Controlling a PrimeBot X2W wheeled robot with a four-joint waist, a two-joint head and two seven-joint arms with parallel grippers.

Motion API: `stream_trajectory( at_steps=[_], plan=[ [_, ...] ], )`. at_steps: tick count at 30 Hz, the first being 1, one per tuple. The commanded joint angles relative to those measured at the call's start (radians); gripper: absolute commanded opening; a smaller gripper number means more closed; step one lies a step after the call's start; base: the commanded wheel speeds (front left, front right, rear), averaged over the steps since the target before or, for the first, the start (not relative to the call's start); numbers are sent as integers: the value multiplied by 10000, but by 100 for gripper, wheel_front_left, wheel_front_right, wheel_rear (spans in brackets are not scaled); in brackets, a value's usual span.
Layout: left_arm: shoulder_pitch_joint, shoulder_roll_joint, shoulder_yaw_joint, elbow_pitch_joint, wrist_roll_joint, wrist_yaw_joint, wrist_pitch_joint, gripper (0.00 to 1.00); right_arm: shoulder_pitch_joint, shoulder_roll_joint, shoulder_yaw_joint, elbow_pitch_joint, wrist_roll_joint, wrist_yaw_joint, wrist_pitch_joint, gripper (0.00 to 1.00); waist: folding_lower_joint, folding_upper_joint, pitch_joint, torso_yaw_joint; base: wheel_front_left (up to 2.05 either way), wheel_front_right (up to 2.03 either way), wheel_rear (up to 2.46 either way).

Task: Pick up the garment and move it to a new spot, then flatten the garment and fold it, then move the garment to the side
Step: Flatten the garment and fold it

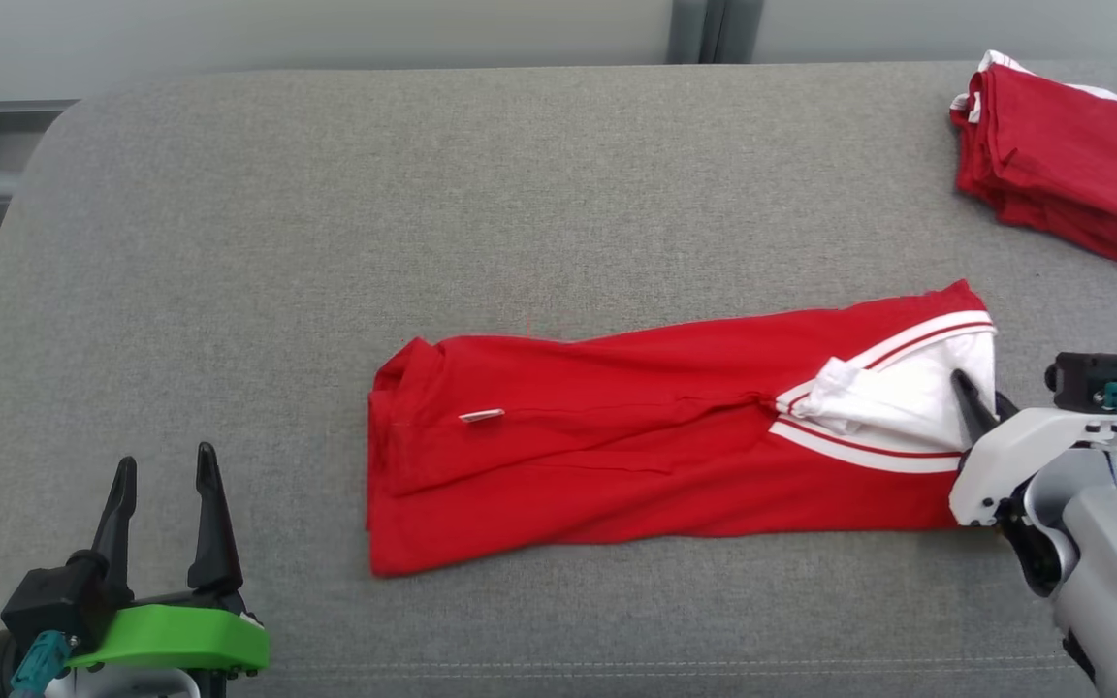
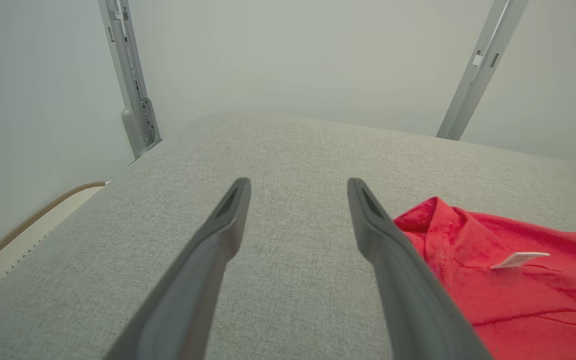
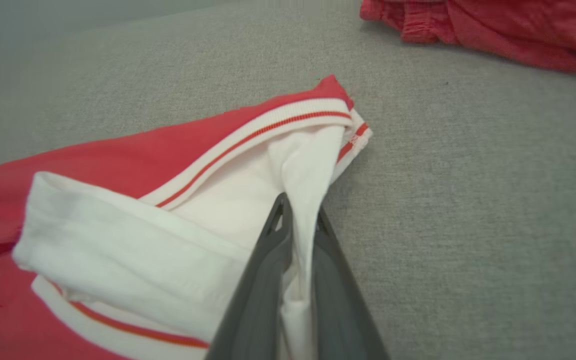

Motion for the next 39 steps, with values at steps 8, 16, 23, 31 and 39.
stream_trajectory(
  at_steps=[8,16,23,31,39],
  plan=[
    [-81,-3,-21,15,-26,-11,-19,100,-162,-528,-75,-691,314,-21,127,0,0,0,-106,-490,0,0,0],
    [-150,0,-80,100,-1,-13,-19,100,342,-566,571,-3177,1928,-17,1059,0,0,0,-170,-688,0,0,0],
    [-141,2,-197,95,-26,-14,-19,100,686,-696,990,-5007,3081,-14,1672,0,0,0,-250,-552,0,0,0],
    [-145,3,-339,149,-97,-15,-19,100,959,-327,1550,-6607,4104,-12,2194,0,0,0,-294,-53,0,0,0],
    [-260,1,-597,206,-176,18,-19,100,668,456,2156,-6775,4272,-12,2359,0,0,0,-284,504,0,0,0]
  ],
)
